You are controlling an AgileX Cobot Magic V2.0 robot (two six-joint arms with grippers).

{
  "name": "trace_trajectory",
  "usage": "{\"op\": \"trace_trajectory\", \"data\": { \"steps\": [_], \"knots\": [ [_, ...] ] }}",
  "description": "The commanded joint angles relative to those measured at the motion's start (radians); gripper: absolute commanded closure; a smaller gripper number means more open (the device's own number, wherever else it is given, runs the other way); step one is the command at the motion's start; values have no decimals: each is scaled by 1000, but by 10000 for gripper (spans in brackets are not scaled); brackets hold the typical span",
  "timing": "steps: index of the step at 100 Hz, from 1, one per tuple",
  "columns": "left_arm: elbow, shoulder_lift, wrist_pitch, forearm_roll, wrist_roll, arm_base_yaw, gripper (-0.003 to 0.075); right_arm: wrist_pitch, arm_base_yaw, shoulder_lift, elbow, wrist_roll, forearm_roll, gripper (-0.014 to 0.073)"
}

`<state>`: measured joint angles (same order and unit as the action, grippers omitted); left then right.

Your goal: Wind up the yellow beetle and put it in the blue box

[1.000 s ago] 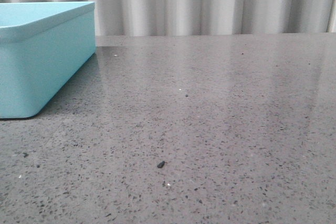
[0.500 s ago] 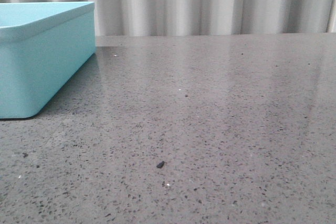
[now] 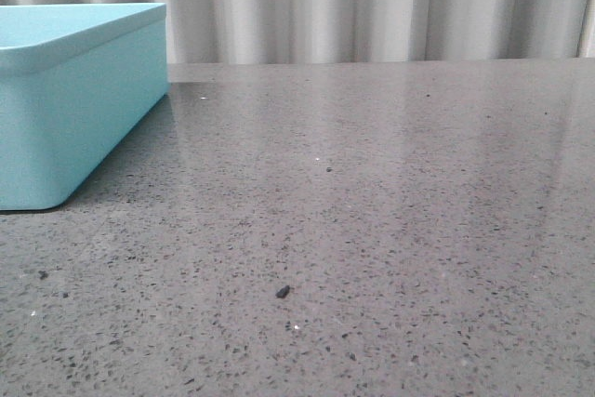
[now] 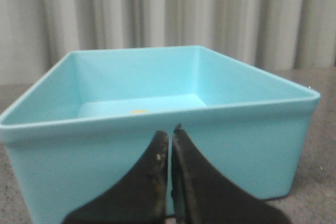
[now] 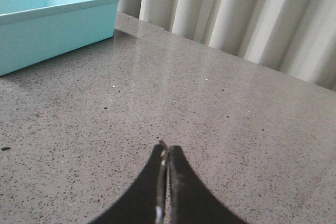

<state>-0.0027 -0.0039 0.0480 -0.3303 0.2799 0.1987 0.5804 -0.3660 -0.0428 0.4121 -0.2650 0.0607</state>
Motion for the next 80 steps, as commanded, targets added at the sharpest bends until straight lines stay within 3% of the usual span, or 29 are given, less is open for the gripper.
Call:
{"op": "trace_trajectory", "data": {
  "steps": [1, 29, 80],
  "knots": [
    [29, -14, 7, -10, 0, 5, 741, -54, 1, -13, 20, -8, 3, 635],
    [29, -15, 202, 13, 0, 5, 741, 132, 1, -13, 20, -8, 21, 635],
    [29, -19, 233, 24, 0, 5, 741, 18, 1, -13, 20, -8, 76, 635]
  ]
}}
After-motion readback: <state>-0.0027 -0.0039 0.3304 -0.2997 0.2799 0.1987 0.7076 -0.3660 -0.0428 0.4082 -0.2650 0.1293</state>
